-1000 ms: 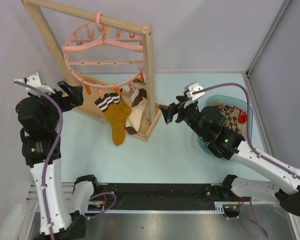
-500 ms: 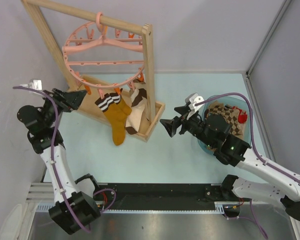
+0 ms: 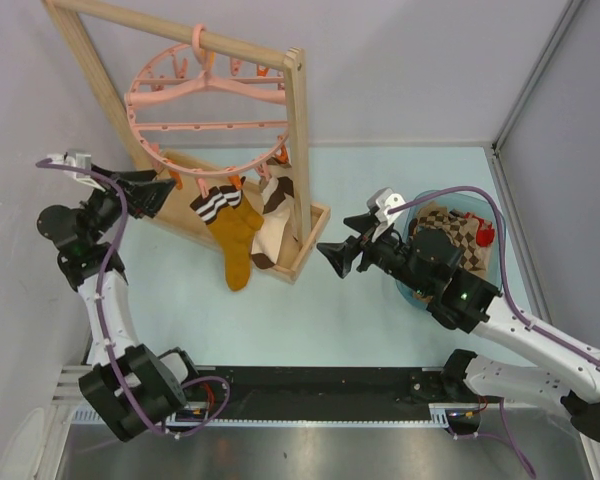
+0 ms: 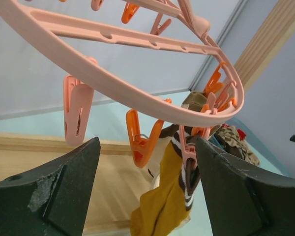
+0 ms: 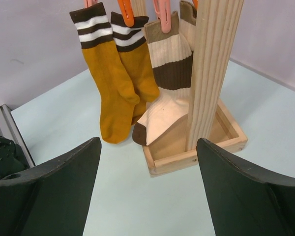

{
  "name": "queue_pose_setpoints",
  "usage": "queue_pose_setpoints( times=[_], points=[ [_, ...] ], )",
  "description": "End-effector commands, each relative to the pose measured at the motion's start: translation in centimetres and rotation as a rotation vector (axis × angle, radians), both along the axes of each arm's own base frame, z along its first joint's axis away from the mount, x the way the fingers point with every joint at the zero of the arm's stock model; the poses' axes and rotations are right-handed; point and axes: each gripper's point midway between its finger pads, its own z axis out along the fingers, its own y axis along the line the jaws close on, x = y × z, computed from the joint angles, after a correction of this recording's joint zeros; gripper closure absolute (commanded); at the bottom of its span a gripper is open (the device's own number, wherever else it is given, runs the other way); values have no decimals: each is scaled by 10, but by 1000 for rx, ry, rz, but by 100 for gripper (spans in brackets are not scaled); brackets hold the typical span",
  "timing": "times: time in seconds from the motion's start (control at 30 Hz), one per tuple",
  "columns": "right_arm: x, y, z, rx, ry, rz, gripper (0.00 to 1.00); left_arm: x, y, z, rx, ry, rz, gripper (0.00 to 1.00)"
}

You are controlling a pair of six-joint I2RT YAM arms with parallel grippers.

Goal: Clip the socks to the hanger
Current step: Open the clamp at the hanger.

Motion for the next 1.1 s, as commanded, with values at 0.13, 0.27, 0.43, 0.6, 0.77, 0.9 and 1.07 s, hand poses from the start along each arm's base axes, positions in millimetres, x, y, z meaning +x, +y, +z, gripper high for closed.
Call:
queue_pose_setpoints(
  times=[0.13, 0.27, 0.43, 0.6, 0.77, 0.9, 1.07],
  points=[
    [0, 5, 0, 6, -4, 23, 17, -5, -12, 6, 63, -154, -176, 23],
    [0, 5, -1, 5, -3, 20, 17, -3, -17, 13, 59, -188, -242, 25],
    [0, 5, 0, 7, -5, 17, 17, -2, -24, 10, 28, -155, -321, 28],
    [1, 5, -1, 8, -1, 13, 17, 2, -32, 10, 41, -152, -358, 30],
    [3, 7, -3, 7, 5, 11, 17, 4, -30, 15, 54, -170, -356, 30],
    [3, 8, -3, 11, 4, 16, 17, 4, -32, 16, 77, -178, -364, 32],
    [3, 10, -3, 16, 10, 19, 17, 0, -36, 12, 90, -184, -370, 41]
  ],
)
